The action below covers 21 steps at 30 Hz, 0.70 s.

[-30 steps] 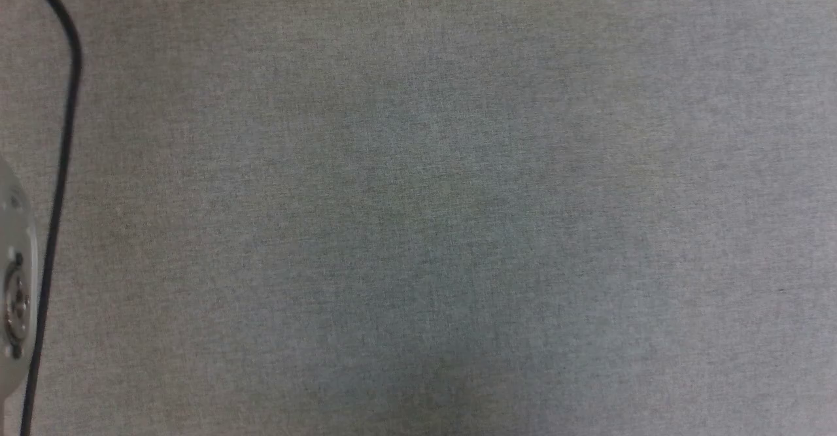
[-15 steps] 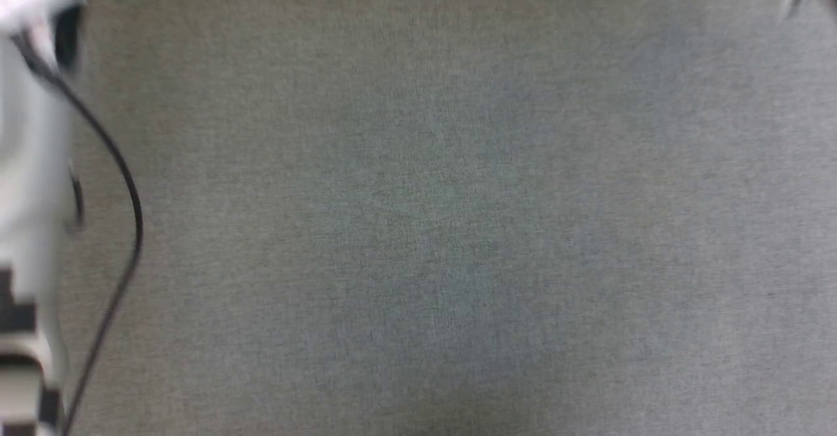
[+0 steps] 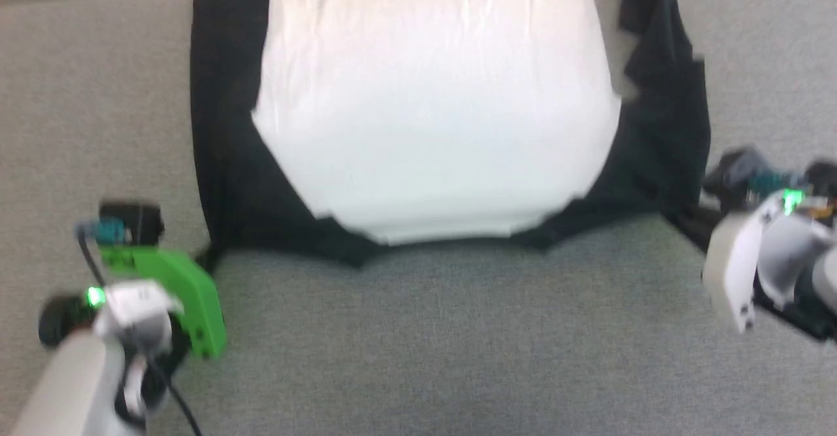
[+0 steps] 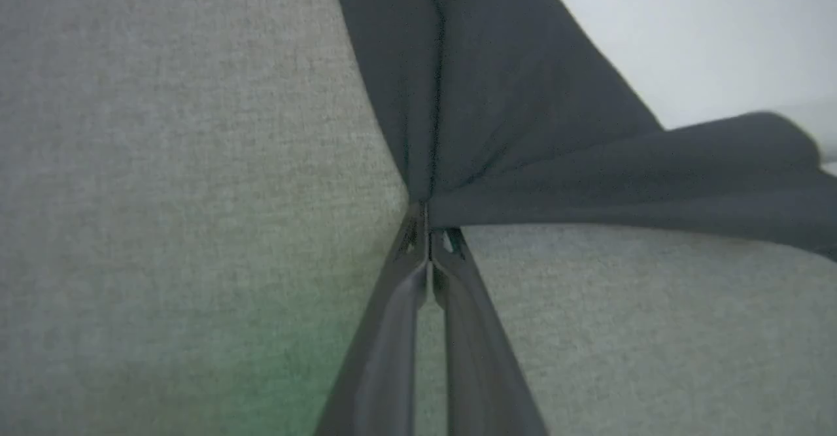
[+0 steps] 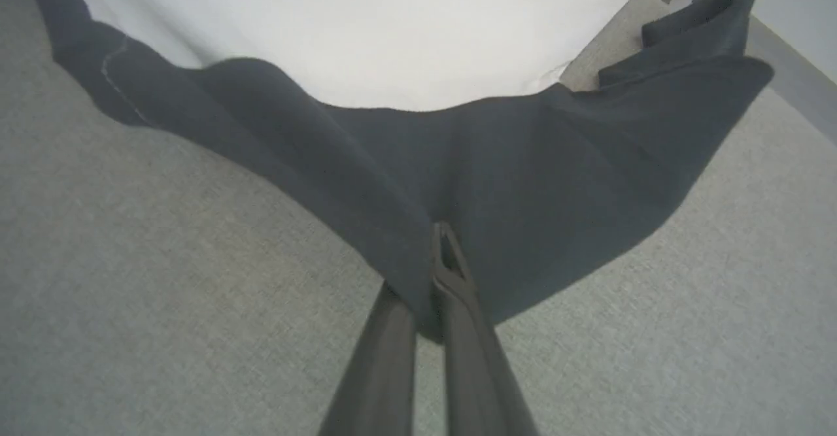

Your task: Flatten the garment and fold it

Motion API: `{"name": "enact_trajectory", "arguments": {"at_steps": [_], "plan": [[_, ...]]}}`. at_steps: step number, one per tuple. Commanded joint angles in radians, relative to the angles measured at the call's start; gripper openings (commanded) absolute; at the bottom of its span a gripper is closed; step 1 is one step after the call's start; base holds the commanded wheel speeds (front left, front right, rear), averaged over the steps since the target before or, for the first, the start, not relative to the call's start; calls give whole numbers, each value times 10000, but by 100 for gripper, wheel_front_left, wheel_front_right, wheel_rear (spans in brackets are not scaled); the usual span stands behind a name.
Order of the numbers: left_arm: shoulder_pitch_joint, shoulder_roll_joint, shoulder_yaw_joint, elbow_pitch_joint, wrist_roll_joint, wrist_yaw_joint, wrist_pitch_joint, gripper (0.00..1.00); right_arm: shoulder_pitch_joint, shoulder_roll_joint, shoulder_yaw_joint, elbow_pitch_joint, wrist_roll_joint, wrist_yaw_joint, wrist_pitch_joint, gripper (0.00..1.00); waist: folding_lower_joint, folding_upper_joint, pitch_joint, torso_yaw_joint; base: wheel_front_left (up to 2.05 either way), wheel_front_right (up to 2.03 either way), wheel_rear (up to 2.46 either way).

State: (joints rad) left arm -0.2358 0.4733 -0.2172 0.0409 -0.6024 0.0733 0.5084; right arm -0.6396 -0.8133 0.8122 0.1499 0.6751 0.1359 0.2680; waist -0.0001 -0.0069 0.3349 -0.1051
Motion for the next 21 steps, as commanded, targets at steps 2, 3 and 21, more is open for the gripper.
{"name": "enact_trajectory", "arguments": {"at_steps": [2,3,21], "plan": [[1199,109,107,-389,-222,390,334,0,877,-125,-371,-154,-23,-52,267,0,1,69,-836,96,0,0,0],[1536,78,147,-589,-308,509,383,0,1164,-91,-468,-239,-48,-52,373,0,1,69,-914,85,0,0,0],[5080,-630,74,-1698,-1139,1415,484,0,6692,1660,-4666,-1556,-734,-52,3369,0,1,69,-1835,404,0,0,0]]}}
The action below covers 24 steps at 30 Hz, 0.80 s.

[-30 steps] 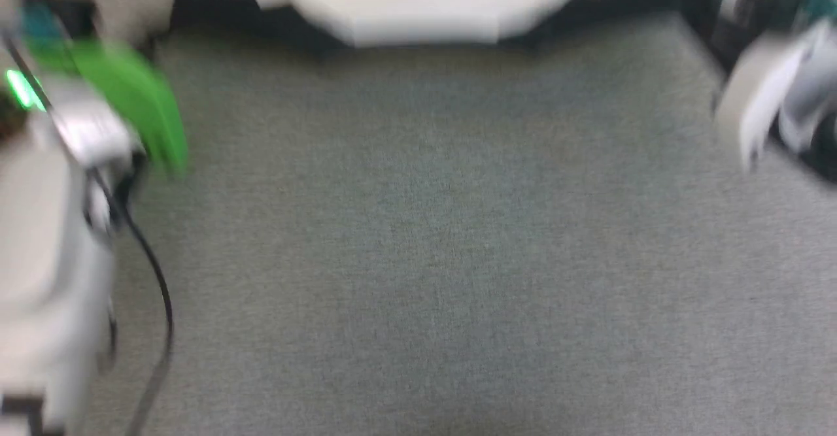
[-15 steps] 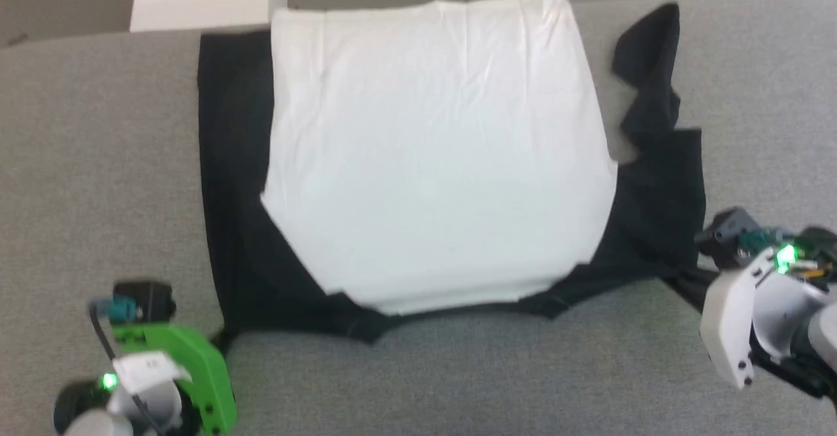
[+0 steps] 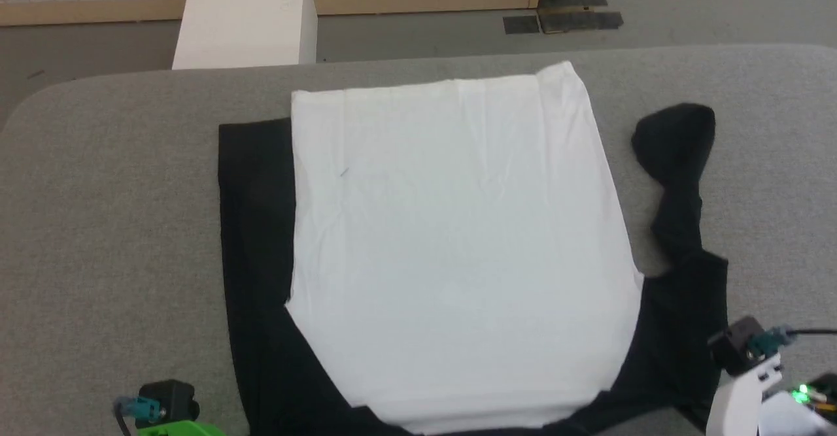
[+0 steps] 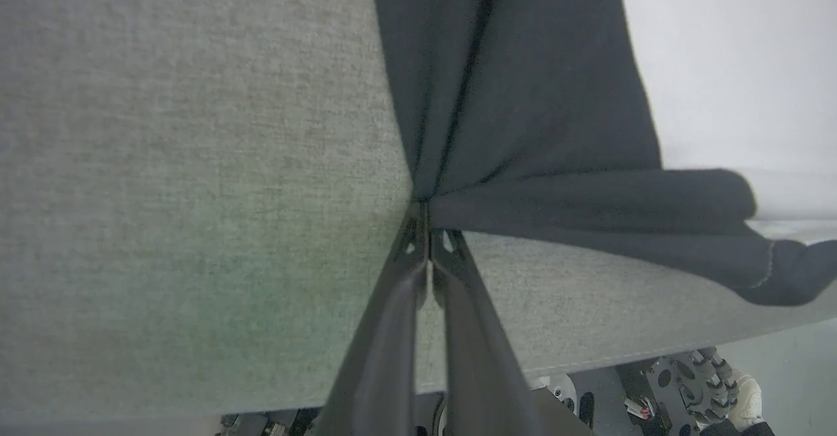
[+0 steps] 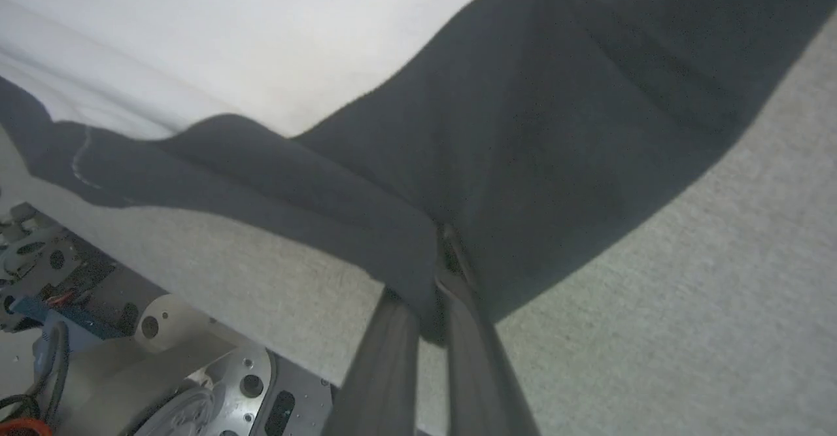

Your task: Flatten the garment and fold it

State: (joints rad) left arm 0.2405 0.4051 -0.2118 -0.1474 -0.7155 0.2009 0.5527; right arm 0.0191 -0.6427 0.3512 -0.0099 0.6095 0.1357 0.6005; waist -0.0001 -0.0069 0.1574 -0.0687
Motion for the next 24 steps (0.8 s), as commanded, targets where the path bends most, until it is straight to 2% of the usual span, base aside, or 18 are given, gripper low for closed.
{"name": "enact_trajectory", "arguments": {"at_steps": [1,6,10,11,12,18,24], "plan": [[413,56,-19,230,-19,145,80,0,404,135,-321,-46,-176,-50,216,0,1,69,-105,36,0,0,0],[589,-14,-160,377,-34,105,42,0,1210,813,-990,-248,-848,-50,522,0,1,69,-154,4,0,0,0],[403,-257,-275,552,-1,11,-267,0,1291,1334,-1086,-164,-1180,-50,178,2,1,69,-171,-28,0,0,0],[339,-312,-264,589,49,26,-405,41,1268,1418,-1106,-163,-1272,-50,7,43,1,69,-178,-25,0,0,0],[259,-373,-250,635,94,24,-567,100,1271,1530,-1149,-167,-1337,-50,-154,100,1,69,-193,-18,0,0,0],[-88,-670,-130,637,227,-202,-1596,100,1607,1922,-1920,-506,-1650,-50,-803,100,1,69,-427,48,0,0,0],[5,-841,-61,484,217,-258,-2114,100,2292,2404,-3170,-1315,-2073,-50,-844,100,1,69,-711,-2,0,0,0]]}}
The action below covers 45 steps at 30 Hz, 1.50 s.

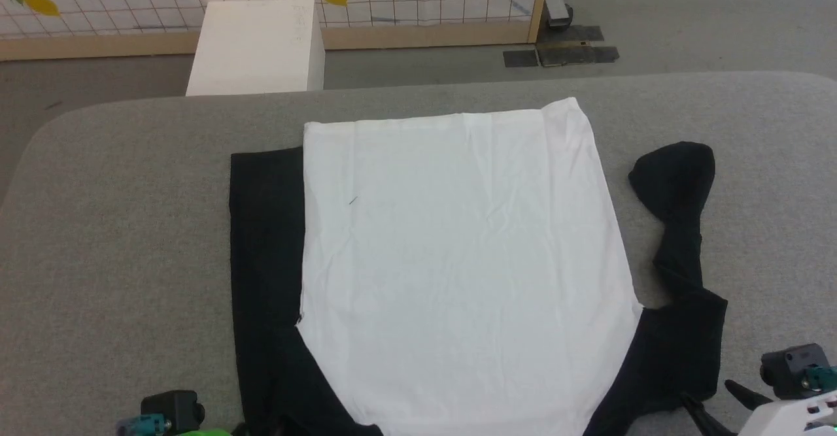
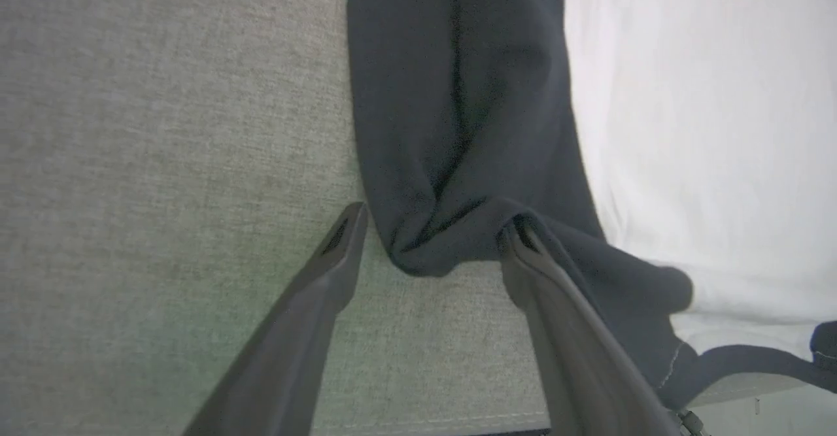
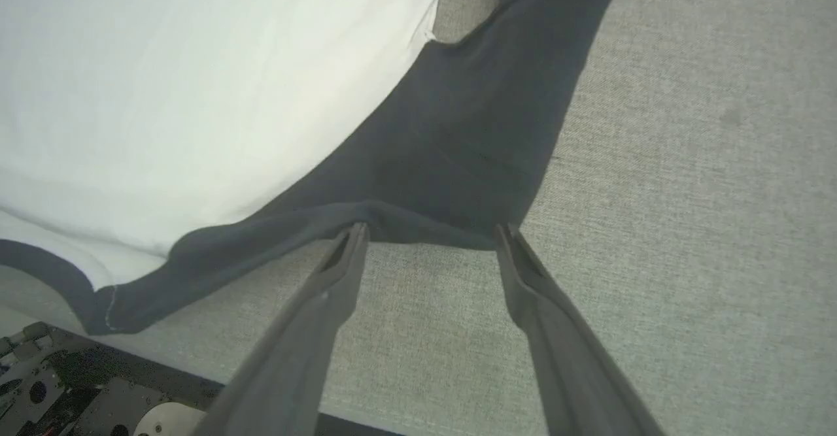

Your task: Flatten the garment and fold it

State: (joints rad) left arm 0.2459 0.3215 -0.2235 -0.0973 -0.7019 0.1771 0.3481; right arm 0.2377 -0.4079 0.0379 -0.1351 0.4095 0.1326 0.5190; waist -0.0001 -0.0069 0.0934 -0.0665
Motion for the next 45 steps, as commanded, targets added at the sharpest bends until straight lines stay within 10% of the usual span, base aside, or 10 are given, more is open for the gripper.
{"name": "enact_trajectory", "arguments": {"at_steps": [1,15,24,34,45], "plan": [[-22,-22,98,-75,67,4,-126,100,210,132,-229,-201,-167,-19,-17,100,1,69,-94,-30,0,0,0],[-394,208,1153,-1382,889,447,-1994,100,-108,1664,-1709,-1246,-1233,-19,-2673,100,1,69,-14,-58,0,0,0],[-3542,407,872,508,2101,-605,-4328,100,-1460,2251,-1452,-326,-1386,-19,-4895,100,1,69,1068,-27,0,0,0],[-8236,1199,596,3229,2195,-1312,-2468,100,-3221,2080,-750,47,-1134,-19,-5487,100,1,69,2941,-792,0,0,0],[-10284,2275,997,4378,1584,-830,1210,100,-4008,2073,-355,512,-1083,-19,-5946,100,1,69,4240,-1723,0,0,0]]}}
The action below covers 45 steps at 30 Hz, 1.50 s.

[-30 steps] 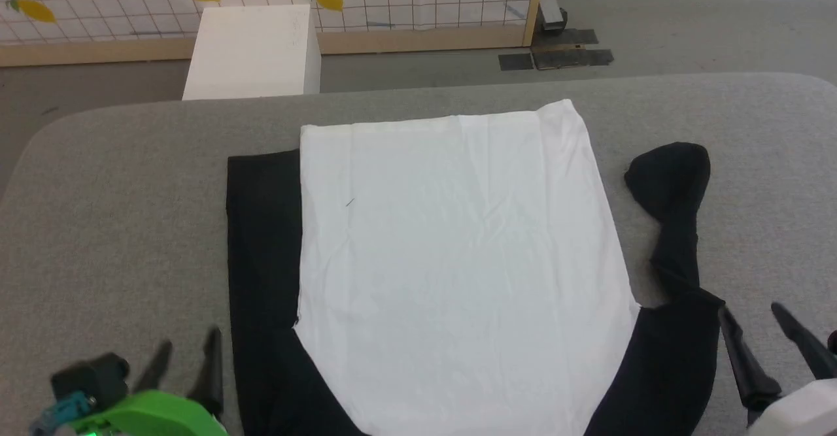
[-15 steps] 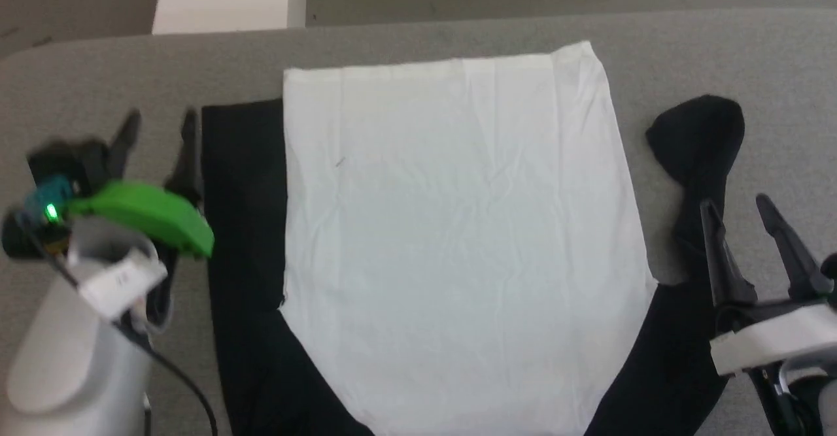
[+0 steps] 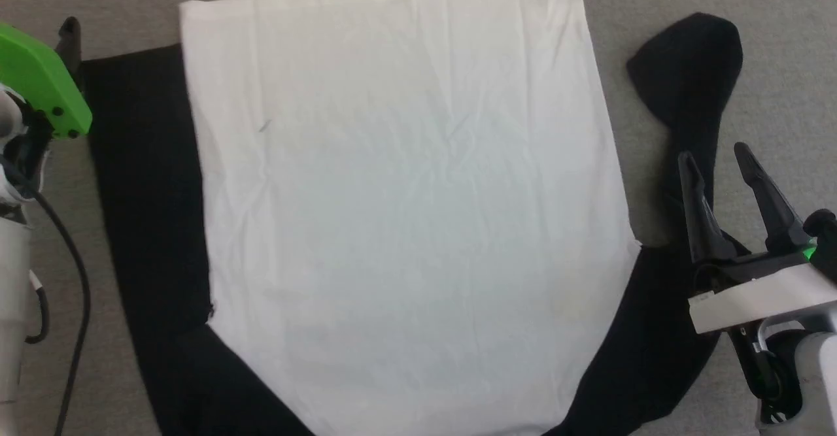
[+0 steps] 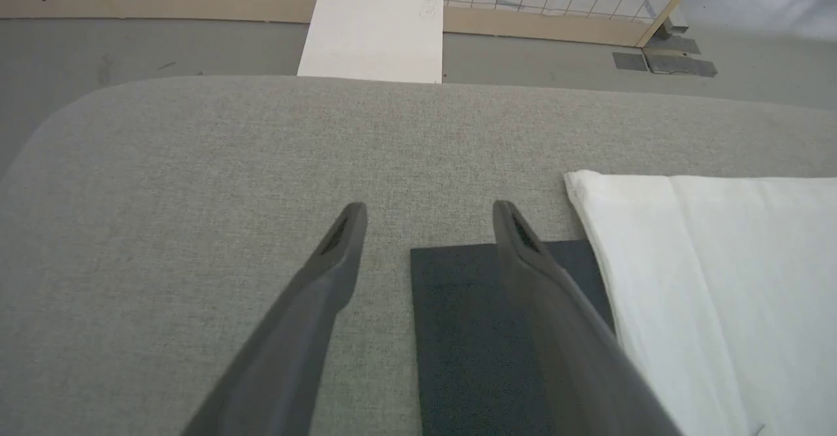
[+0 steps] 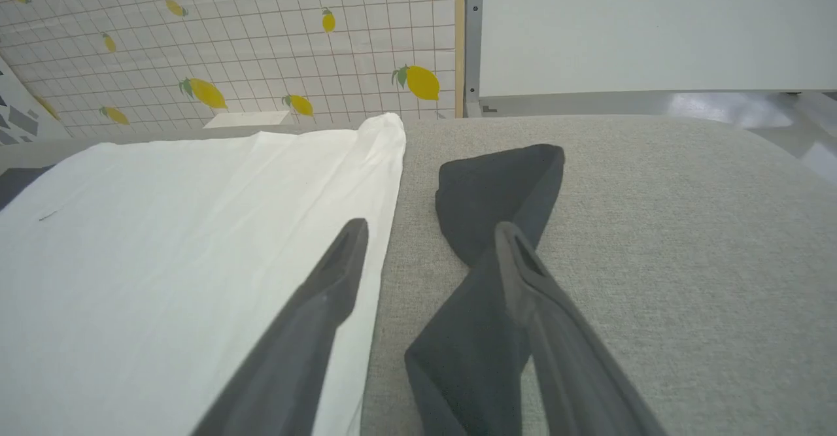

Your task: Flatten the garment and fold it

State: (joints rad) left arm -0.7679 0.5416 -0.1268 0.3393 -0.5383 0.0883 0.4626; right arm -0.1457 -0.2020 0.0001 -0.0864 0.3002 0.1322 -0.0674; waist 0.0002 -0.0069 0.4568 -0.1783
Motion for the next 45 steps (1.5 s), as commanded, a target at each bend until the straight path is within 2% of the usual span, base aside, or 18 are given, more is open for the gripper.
{"name": "enact_trajectory", "arguments": {"at_steps": [1,3,8,16,17,18,19,24,37,44,45], "plan": [[-172,107,88,15,-135,135,288,100,-210,25,43,68,27,-15,-119,100,-2,69,651,-651,0,0,0],[-182,130,207,-16,-326,355,783,100,-286,37,93,140,59,-15,-204,100,-2,69,751,-736,0,0,0],[152,454,68,-81,-70,1275,2210,100,-425,58,197,284,98,-15,-353,100,-2,69,900,-885,0,0,0],[1070,911,-25,-653,-64,2343,4437,100,-542,96,327,380,126,-15,-447,100,-2,69,956,-1000,0,0,0],[1209,916,-3,-821,-139,2488,4740,55,-540,92,337,383,132,-15,-449,100,-2,69,954,-999,0,0,0],[1314,941,-10,-987,-172,2552,4928,21,-541,86,339,384,131,-15,-452,100,-2,69,956,-998,0,0,0],[1403,962,-7,-1163,-192,2600,5029,0,-544,83,339,386,128,-15,-452,100,-2,69,956,-992,0,0,0],[1617,953,157,-1918,-89,2563,4159,0,-588,61,376,394,60,-15,-487,100,-2,69,819,-867,0,0,0],[1590,565,150,-1830,333,1362,142,0,-41,-98,232,345,-357,-15,-303,100,-2,69,-1127,77,0,0,0],[1469,145,-247,-2427,387,789,-1047,0,721,16,-100,66,-530,-15,170,100,-2,69,-2168,614,0,0,0],[1351,-190,-759,-2981,515,592,-1179,0,1016,77,-252,-162,-585,-15,412,100,-2,69,-2468,810,0,0,0]]}}
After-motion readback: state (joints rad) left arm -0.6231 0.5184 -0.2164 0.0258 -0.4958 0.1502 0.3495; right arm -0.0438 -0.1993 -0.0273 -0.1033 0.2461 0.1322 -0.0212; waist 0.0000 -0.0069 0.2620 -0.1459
